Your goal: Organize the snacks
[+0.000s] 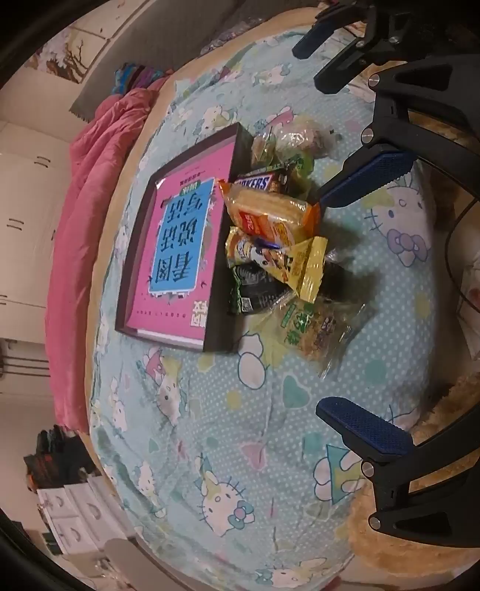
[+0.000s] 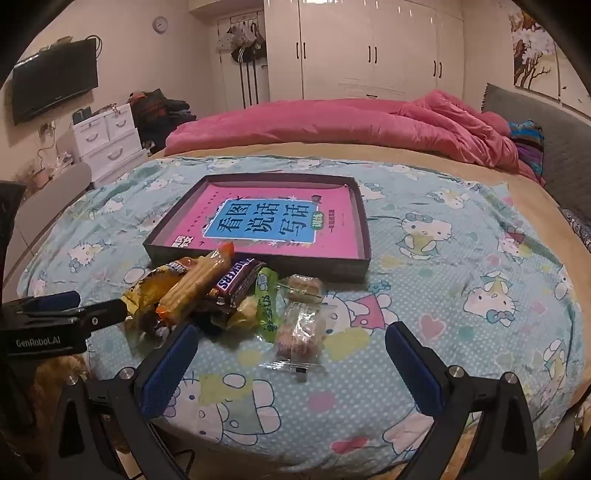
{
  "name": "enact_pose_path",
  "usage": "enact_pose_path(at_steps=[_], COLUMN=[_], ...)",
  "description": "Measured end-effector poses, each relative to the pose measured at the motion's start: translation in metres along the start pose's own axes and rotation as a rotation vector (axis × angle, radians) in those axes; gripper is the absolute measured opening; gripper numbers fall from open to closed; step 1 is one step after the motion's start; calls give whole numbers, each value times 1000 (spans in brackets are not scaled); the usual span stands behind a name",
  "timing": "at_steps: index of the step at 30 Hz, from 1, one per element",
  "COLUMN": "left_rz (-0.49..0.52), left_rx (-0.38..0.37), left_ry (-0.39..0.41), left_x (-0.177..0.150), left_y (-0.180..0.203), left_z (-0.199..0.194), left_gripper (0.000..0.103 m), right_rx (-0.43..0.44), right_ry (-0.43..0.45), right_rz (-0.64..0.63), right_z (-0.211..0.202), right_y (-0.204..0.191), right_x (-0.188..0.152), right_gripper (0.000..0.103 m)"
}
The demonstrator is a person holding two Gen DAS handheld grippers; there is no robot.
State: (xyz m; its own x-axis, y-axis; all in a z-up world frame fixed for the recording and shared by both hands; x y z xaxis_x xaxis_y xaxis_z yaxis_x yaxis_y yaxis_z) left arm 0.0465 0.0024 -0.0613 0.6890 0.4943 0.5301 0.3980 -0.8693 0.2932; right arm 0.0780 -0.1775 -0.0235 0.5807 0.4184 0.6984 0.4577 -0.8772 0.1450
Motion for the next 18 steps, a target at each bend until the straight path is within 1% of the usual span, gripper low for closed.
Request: enact_pose_path(at_steps=[1,2,4,5,6,7,8,10,18], left_rz=[-3,28,48,47,48,51,50,54,60], left_rx=[5,23,30,22,21,18,1,-2,2], left_ry=[7,17,15,6,0,0,-7,-1,-1], left_x=[1,-1,-3,-3,-3,-3,-1,-2,-3], left_y=[-1,5,8,9,10,13,8,9,10], left_z=[-1,0,-3,-4,-3,-4,-5,-5,-4], left_gripper=[102,102,102,102,102,102,102,102,102], right_rx=[0,1,4,7,40,52,53,57,54], right_ry=[4,7,26,21,-1,-19,-24,-30,-7], right_rz=[1,1,14,17,41,44,46,50,51], right_z=[0,-1,-4,-4,-3,2,3,5,2], right_y=[0,-1,-4,-5,-4,1,0,-2,1], right_x=[0,0,-2,-3,-5,-4,-5,-4,-2], right_gripper=[102,102,102,102,102,102,102,102,102])
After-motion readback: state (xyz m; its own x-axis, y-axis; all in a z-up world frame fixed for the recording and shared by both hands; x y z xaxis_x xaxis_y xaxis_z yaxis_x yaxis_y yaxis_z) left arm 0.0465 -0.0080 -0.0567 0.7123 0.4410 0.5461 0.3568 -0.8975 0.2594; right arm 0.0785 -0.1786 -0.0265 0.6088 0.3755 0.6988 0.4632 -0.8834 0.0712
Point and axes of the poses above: each gripper's, at about its wrist camera, not at the fingertips, and z roughly the way its jaws point, y to its right, x to its top, the point moved 8 cm from there along z, roughly the way its jaws point, and after that the axes turned 13 degrees about -z, right-handed, at the moved point
